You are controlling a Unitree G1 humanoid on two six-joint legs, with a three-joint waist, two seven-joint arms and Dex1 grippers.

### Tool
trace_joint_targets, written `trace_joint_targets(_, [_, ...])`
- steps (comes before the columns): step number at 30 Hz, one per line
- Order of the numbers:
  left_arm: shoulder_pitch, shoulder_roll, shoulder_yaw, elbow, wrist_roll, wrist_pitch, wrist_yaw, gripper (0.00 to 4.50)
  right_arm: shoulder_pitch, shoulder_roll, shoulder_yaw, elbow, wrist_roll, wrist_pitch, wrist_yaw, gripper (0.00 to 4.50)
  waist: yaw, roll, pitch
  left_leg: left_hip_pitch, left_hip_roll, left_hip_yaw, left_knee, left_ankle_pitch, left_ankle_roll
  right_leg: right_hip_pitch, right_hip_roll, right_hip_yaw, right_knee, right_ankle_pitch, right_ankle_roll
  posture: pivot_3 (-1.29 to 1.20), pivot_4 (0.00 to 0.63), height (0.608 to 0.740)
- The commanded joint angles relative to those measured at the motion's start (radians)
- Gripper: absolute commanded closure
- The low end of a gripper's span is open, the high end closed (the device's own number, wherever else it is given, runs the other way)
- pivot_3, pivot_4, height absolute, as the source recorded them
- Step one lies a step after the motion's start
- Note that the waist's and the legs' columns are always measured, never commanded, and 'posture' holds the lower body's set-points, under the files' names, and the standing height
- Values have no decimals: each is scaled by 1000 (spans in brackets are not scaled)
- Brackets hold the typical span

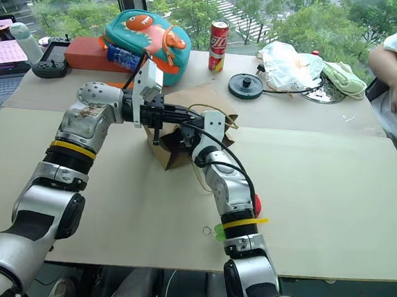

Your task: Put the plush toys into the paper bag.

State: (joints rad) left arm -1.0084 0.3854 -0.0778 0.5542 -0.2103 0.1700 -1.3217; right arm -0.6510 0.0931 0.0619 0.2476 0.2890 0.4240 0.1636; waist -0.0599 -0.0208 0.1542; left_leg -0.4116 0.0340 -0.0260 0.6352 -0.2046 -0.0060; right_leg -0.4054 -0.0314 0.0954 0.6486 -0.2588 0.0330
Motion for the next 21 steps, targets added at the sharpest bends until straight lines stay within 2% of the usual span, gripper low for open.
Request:
trace_joint_targets(1, [-24,-5,5,-29,-17,-19,6,4500,25,4,13,-154,27,60,24,50,-1,0,0,0,0,0,0,0,0,0,0,0,0,0,0,0,150,739])
trace_joint_targets(13, [-19,-12,3,-25,-21,-23,11,4500,230,-137,-44,-620,108,371,12,50,4,0,0,-1,0,-1,0,0,0,0,0,0,-1,0,0,0,150,739])
trace_joint_targets(21, [-19,-18,3,-13,-21,-34,14,4500,461,-344,-196,-1003,212,659,5,50,18,0,0,-3,-1,0,1,0,0,0,0,1,-2,0,0,0,150,739])
